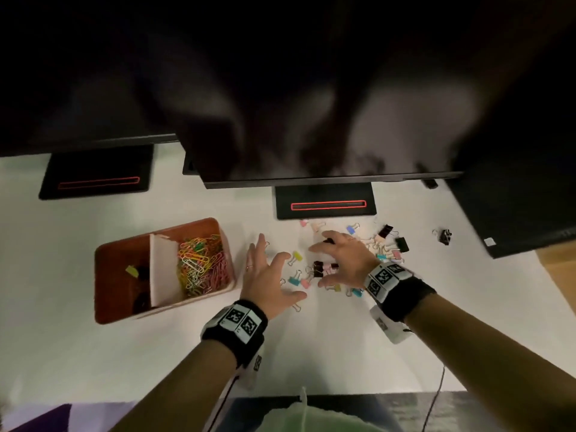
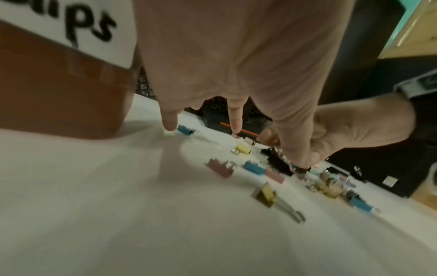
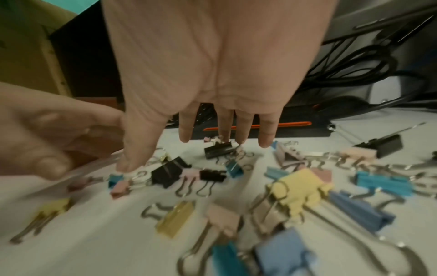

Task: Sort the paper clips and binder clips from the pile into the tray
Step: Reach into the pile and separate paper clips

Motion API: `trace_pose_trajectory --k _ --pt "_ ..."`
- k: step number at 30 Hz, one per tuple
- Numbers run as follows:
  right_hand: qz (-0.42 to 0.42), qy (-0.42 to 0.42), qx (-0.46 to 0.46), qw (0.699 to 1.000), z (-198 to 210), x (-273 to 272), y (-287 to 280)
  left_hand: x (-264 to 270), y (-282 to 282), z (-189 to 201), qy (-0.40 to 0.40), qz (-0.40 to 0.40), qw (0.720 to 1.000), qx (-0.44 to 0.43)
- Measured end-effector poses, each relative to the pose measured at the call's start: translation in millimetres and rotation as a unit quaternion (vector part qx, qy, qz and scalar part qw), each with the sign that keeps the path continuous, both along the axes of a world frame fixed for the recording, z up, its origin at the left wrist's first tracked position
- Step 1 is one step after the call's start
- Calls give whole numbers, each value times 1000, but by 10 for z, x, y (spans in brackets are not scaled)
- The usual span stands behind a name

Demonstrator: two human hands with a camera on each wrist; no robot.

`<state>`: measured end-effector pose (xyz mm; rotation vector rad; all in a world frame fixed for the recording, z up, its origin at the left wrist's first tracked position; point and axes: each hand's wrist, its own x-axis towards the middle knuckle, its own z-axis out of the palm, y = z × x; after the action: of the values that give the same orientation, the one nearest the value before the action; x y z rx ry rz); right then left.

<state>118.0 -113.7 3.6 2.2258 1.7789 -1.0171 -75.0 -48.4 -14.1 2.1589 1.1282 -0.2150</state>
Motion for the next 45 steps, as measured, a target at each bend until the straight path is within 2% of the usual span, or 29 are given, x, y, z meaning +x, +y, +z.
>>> trace_pose_trajectory --k 3,6,9,13,16,22,26,30,34,40,42,45 --pt "26 0 13 1000 -99 -71 19 96 15 -57 44 10 999 22" --pt "15 21 34 999 -179 -84 47 129 76 -91 49 19 998 44" --pt "13 48 52 997 -210 -33 77 81 116 -169 5 12 998 53" --pt "30 70 70 995 -217 27 112 49 45 -252 -85 42 995 34" --pt "24 73 72 994 -238 57 137 65 47 -303 -112 52 992 28" --pt "-6 100 80 992 -250 132 171 139 31 -204 -95 27 995 15" --pt "-10 116 82 990 -254 166 198 197 31 -215 -39 -19 999 -10" --pt "-8 122 80 989 -260 179 208 223 52 -280 -79 28 996 -7" --pt "-10 125 86 988 -238 186 211 242 108 -283 -88 35 995 -12" --pt "-40 125 112 985 -143 226 175 228 159 -263 -129 116 983 -53" --pt "-41 128 124 983 -86 232 154 215 157 -200 -134 153 976 -73" --pt "-32 135 157 978 45 179 155 185 132 48 -165 165 970 -73"
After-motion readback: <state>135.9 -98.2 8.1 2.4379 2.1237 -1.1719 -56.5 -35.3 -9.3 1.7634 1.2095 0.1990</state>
